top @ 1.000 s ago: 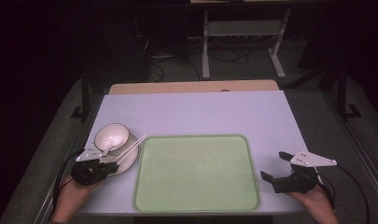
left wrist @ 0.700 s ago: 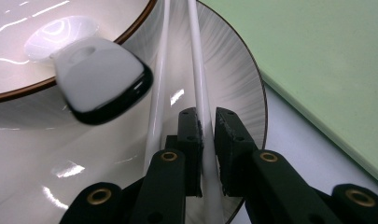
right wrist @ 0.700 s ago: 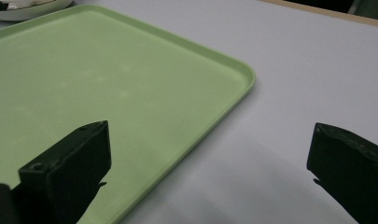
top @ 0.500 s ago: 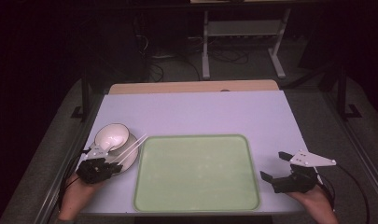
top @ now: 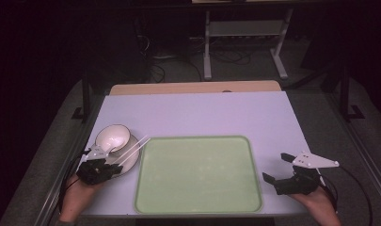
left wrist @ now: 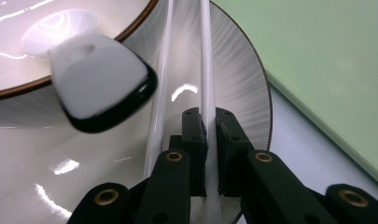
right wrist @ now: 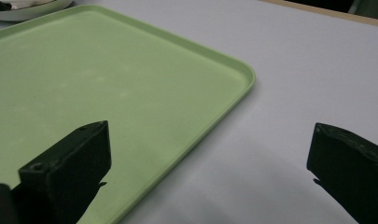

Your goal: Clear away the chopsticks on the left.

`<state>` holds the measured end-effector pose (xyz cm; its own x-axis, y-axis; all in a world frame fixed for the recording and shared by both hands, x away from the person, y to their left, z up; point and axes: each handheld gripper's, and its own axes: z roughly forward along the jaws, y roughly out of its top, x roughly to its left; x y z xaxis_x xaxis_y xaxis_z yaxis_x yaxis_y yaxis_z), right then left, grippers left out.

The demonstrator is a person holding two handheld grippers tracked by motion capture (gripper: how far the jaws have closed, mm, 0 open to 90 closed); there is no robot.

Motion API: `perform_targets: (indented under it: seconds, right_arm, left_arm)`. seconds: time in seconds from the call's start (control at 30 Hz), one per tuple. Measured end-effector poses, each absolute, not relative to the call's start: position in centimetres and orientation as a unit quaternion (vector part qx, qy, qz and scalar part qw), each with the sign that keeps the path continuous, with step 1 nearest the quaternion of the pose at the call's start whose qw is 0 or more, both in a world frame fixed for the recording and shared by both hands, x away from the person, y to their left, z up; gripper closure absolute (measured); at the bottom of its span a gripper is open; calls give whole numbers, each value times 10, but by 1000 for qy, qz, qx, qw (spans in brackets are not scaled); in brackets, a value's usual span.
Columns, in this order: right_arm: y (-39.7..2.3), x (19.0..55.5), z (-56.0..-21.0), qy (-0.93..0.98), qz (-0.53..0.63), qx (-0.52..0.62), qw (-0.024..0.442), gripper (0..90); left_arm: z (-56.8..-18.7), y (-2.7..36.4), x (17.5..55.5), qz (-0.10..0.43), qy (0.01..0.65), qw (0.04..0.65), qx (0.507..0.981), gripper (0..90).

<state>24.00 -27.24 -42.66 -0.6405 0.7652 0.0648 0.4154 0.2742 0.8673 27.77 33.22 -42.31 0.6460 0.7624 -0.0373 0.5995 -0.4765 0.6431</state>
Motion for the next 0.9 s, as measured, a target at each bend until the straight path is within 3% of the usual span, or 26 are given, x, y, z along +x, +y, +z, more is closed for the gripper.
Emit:
perform_targets:
  seconds: [0.9]
  right_arm:
    - [-270,240,-428,777,471,376,181,0]
  left_arm:
    - [-396,306,272,135,379,359,842,834]
